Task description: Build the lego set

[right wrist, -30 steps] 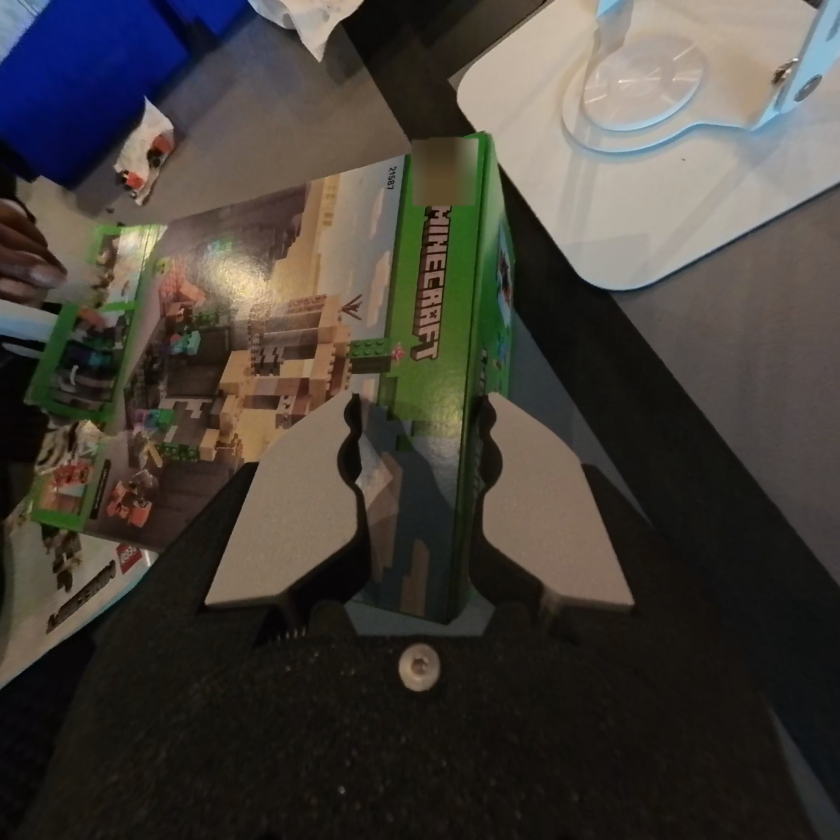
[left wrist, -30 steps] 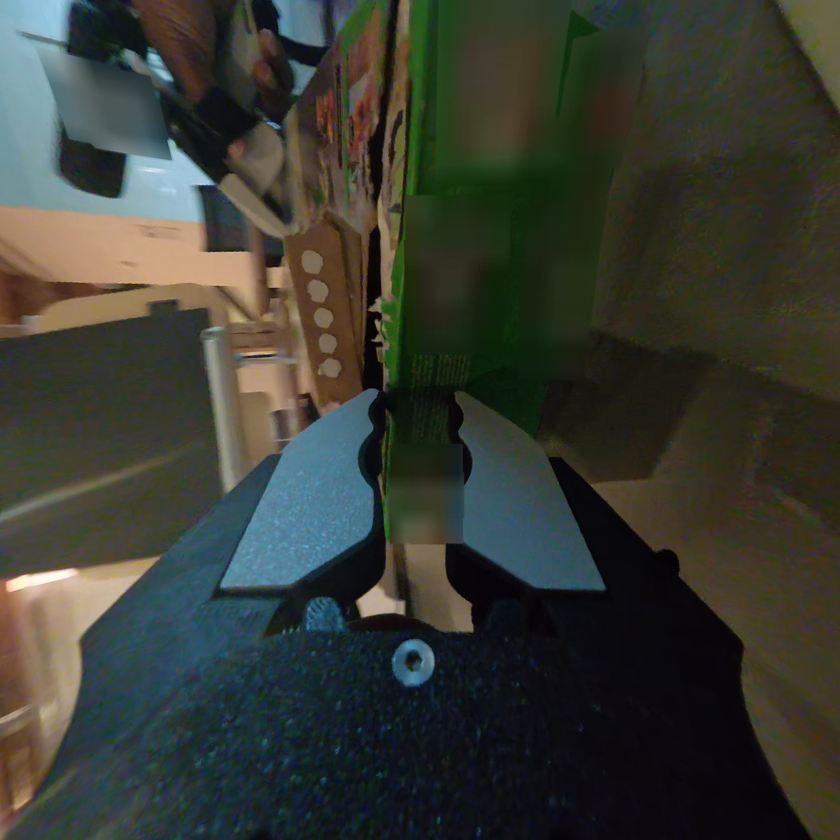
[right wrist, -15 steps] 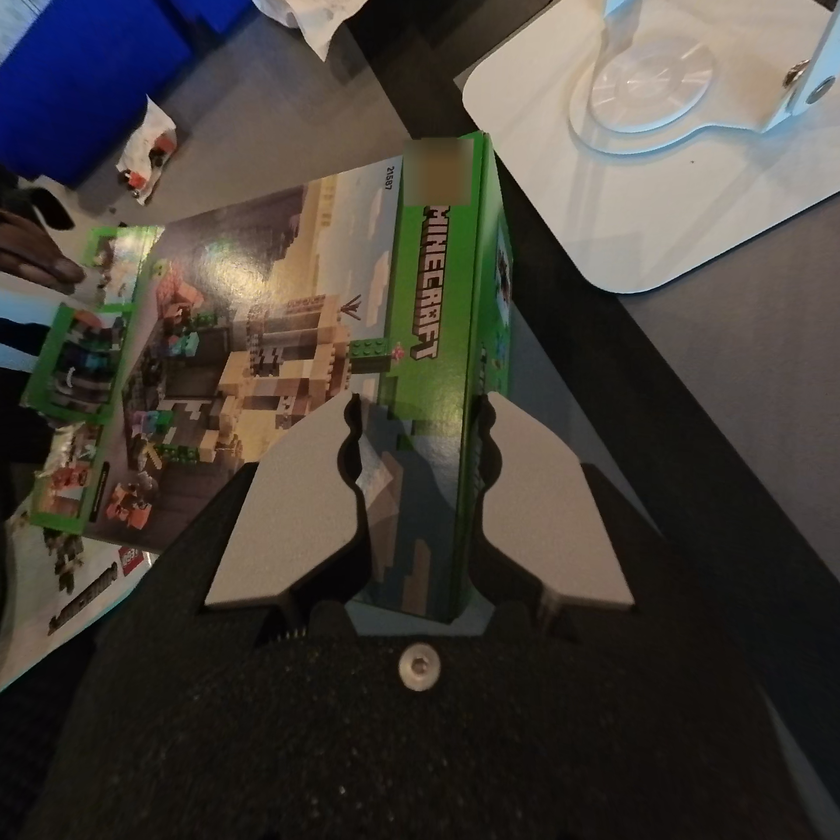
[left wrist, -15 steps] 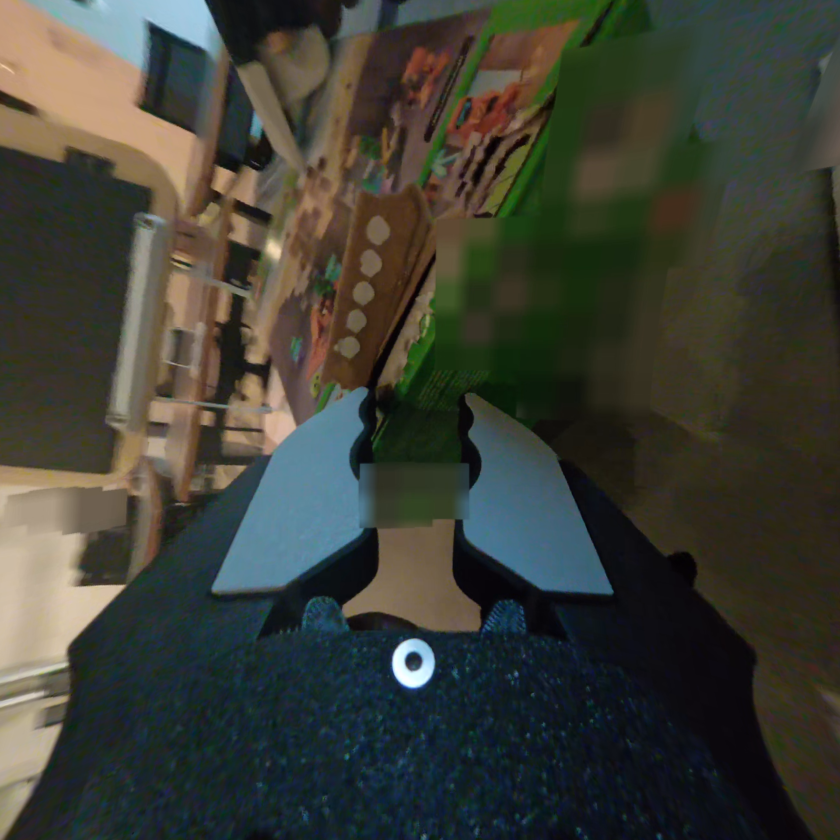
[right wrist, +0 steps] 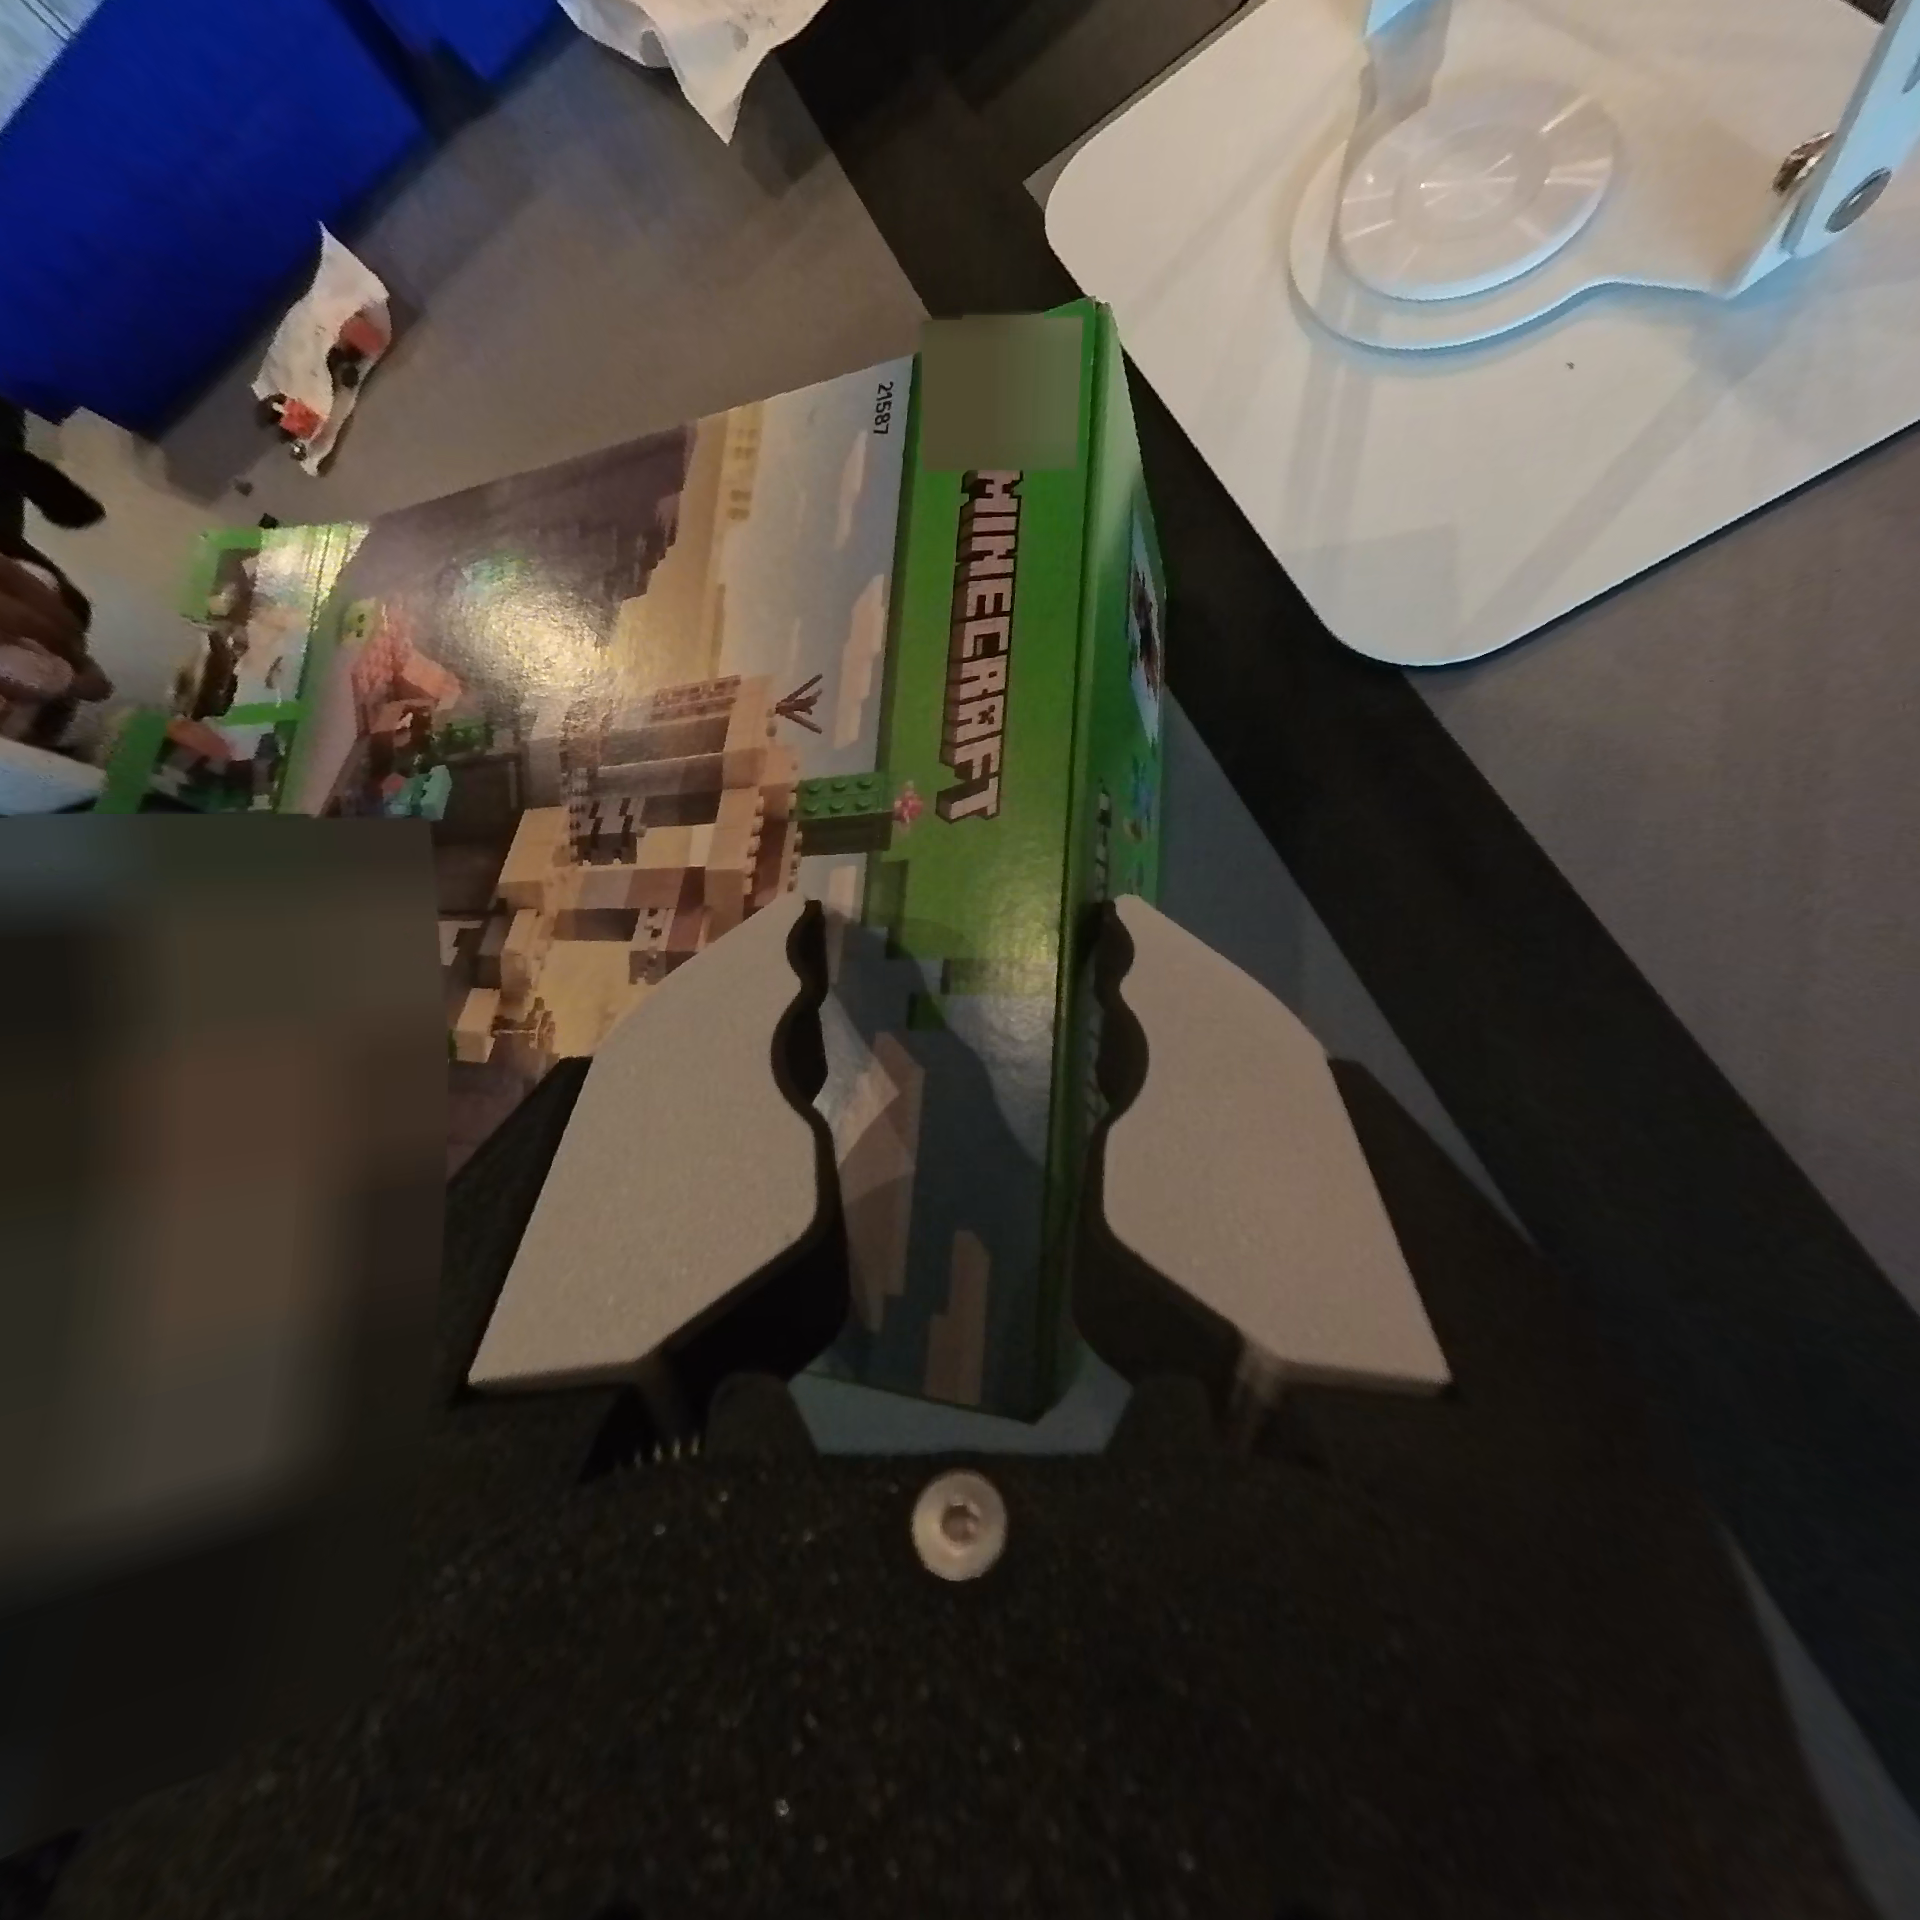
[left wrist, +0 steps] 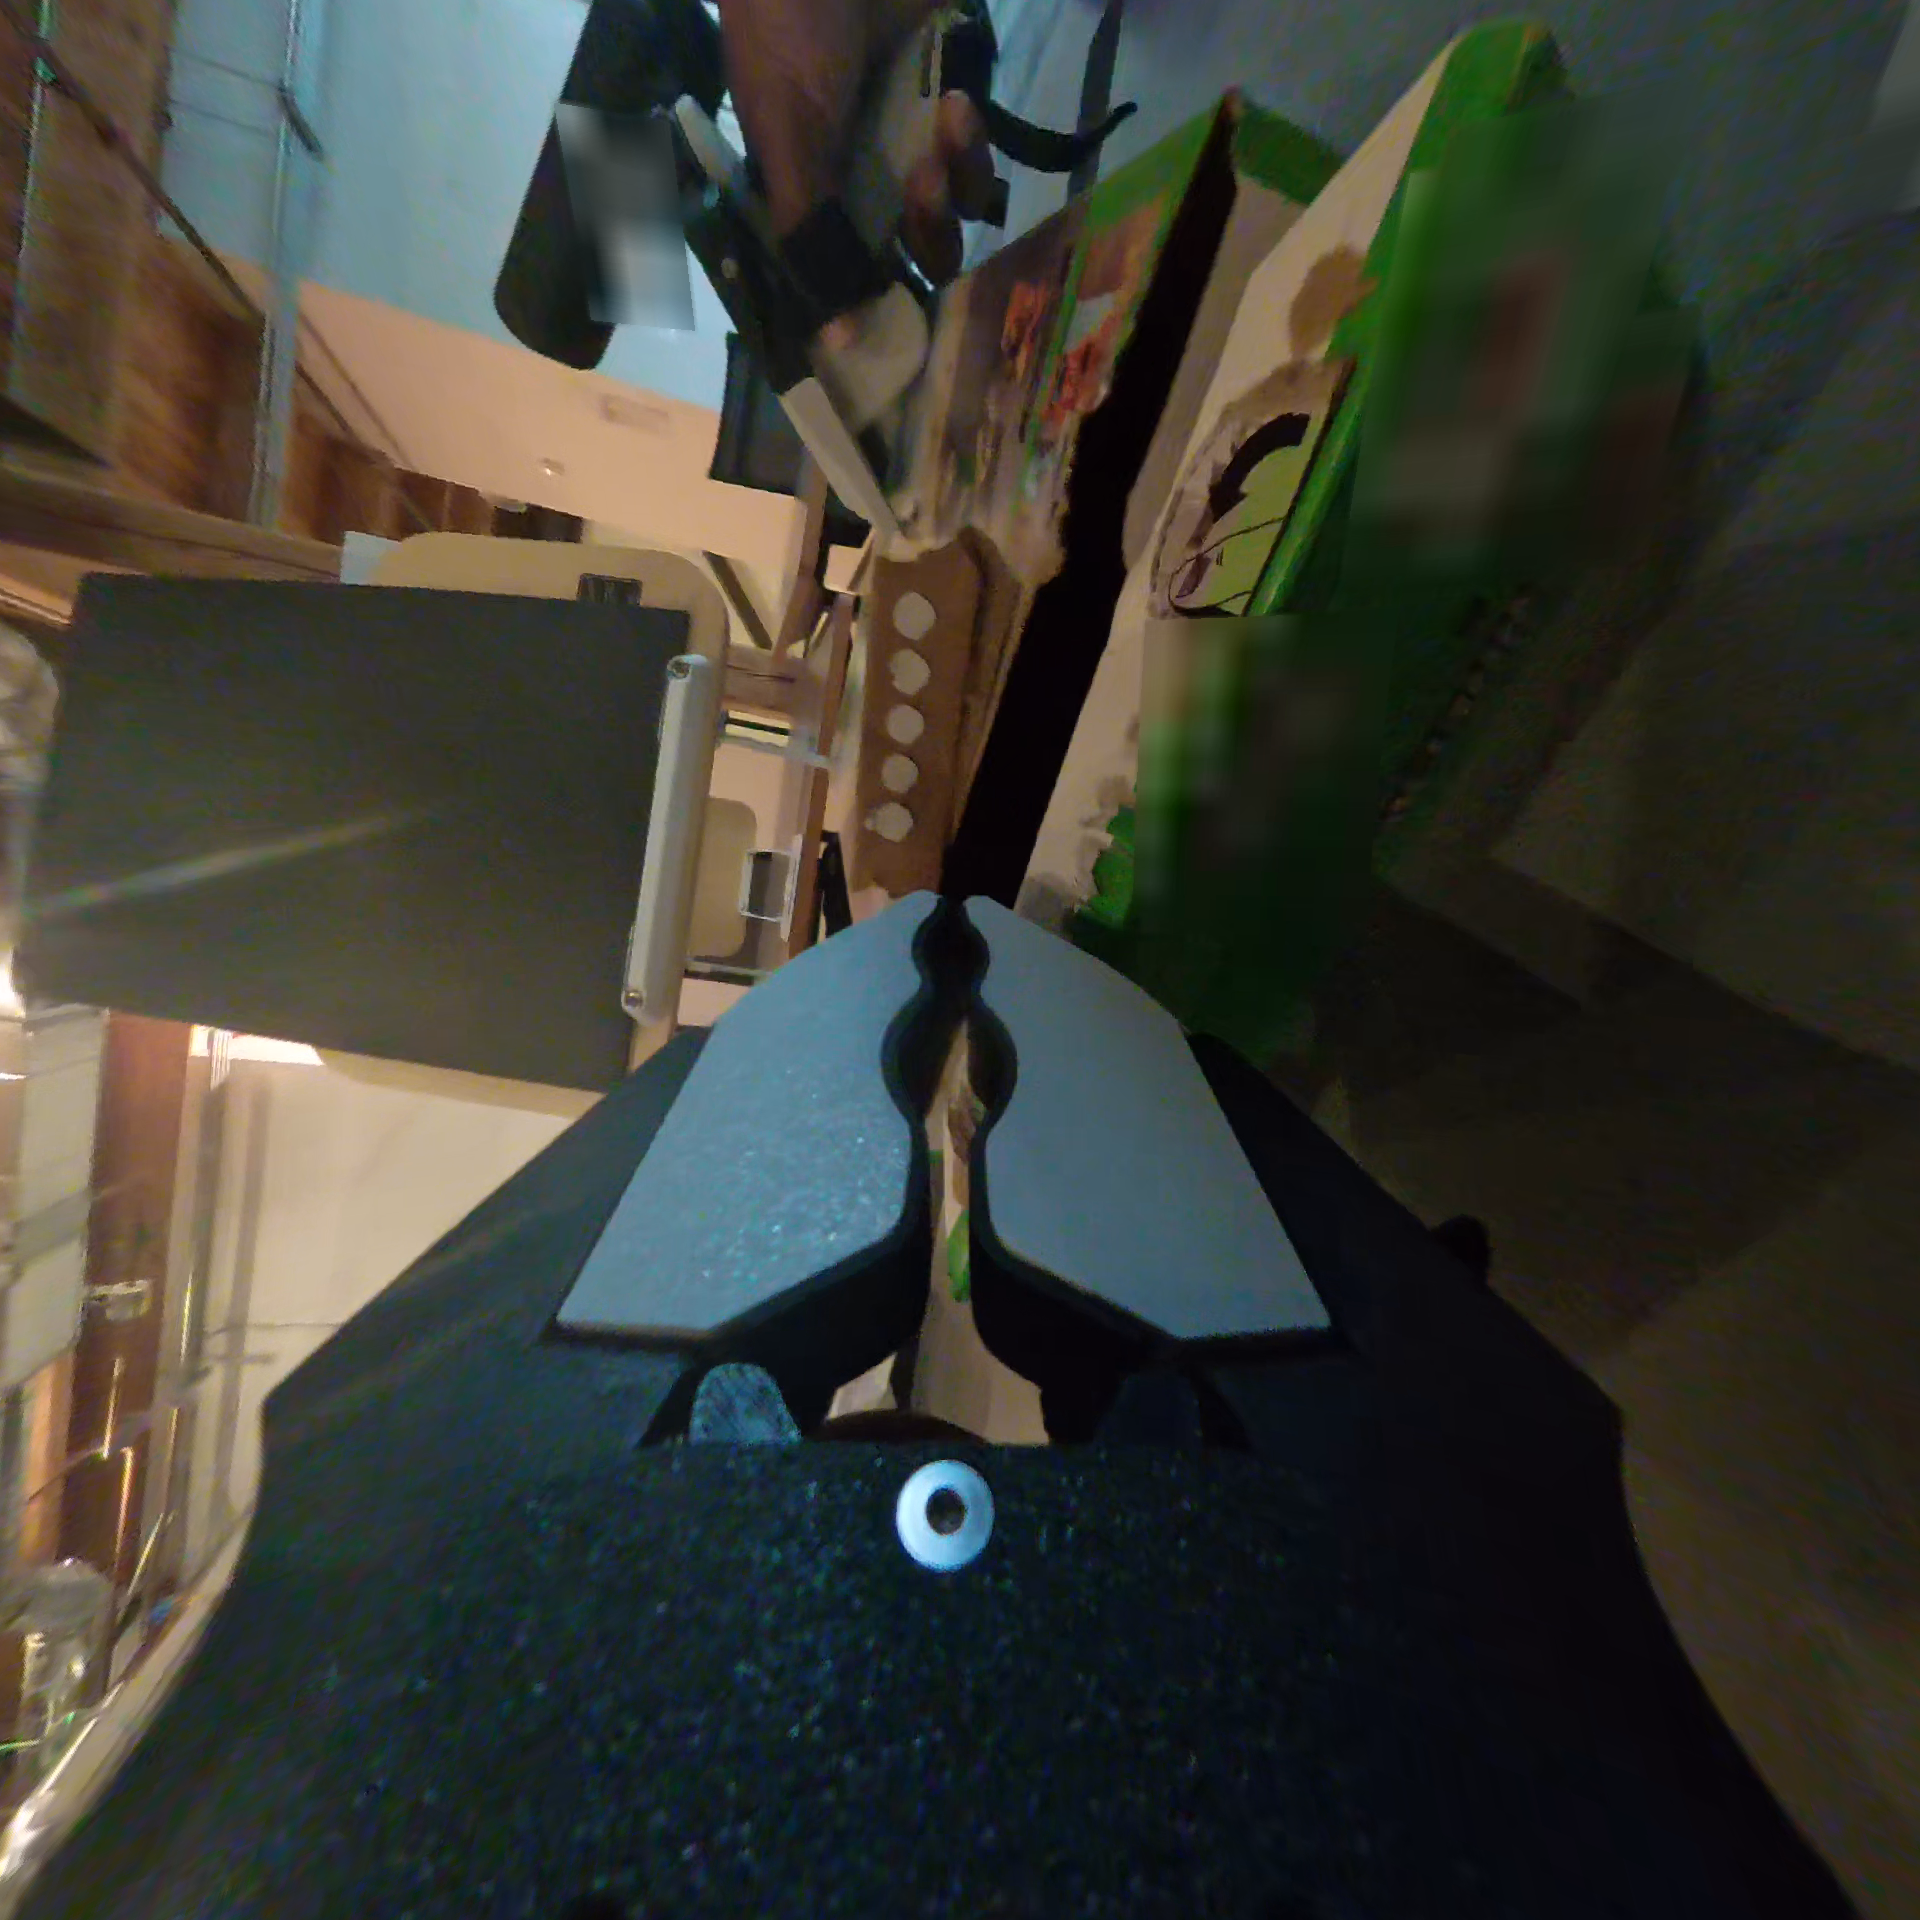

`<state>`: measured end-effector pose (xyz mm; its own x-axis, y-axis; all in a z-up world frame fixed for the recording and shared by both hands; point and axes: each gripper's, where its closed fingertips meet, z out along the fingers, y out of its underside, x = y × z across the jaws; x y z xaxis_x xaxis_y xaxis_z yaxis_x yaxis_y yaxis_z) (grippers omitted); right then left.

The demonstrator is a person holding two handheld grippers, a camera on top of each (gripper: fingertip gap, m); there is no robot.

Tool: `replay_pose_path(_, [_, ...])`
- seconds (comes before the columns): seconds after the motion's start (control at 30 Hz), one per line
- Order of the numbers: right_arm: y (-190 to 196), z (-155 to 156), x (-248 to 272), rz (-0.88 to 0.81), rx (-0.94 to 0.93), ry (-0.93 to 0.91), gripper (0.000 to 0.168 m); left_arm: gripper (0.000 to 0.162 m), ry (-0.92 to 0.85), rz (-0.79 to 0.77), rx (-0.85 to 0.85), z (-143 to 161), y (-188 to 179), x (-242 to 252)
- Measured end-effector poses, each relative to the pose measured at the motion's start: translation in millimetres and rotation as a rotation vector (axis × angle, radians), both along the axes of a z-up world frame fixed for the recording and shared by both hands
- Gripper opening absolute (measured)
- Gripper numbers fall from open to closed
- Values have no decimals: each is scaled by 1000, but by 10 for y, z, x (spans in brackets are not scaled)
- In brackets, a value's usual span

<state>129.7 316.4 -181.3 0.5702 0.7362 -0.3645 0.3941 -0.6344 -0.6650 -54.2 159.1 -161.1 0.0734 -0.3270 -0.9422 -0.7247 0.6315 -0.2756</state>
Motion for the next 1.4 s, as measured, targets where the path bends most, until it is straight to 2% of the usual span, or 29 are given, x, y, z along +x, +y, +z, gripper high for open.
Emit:
replay_pose_path(0.3, [0,-1,-6,-6,-2,9,50,0,-30,3,7,66,167,111])
replay_pose_path(0.43, [1,-1,-5,-6,-2,9,50,0,-82,-4,-43,91,164,110])
replay_pose_path(0.67, [3,-1,-6,-4,-5,14,51,11,-79,-101,-177,251,-173,-96])
replay_pose_path(0.77, [2,-1,-6,-3,-6,14,51,15,-22,-199,-319,109,-507,-204])
replay_pose_path(0.83, [2,0,-6,-4,-6,13,51,13,53,-223,-372,-101,-667,-286])
replay_pose_path(0.93, [2,0,-7,-5,-5,14,50,12,155,-225,-376,-435,-745,-379])
replay_pose_path(1.0, [1,1,-6,-10,-5,19,51,2,189,-274,-403,-556,-858,-389])
replay_pose_path(1.07, [0,2,-5,-14,-4,18,51,0,210,-279,-441,-647,-879,-413])
replay_pose_path(1.2, [0,2,-5,-13,-7,22,51,14,279,-201,-407,-790,-680,-441])
replay_pose_path(1.27, [0,3,-5,-14,-6,24,51,11,265,-203,-349,-750,-630,-396])
replay_pose_path(1.3, [0,4,-4,-15,-6,24,51,14,264,-202,-332,-741,-614,-384])
replay_pose_path(1.37, [0,5,-4,-17,-7,28,51,31,259,-179,-321,-747,-571,-375])
replay_pose_path(1.4, [1,5,-3,-17,-8,31,51,34,258,-174,-314,-747,-565,-370])
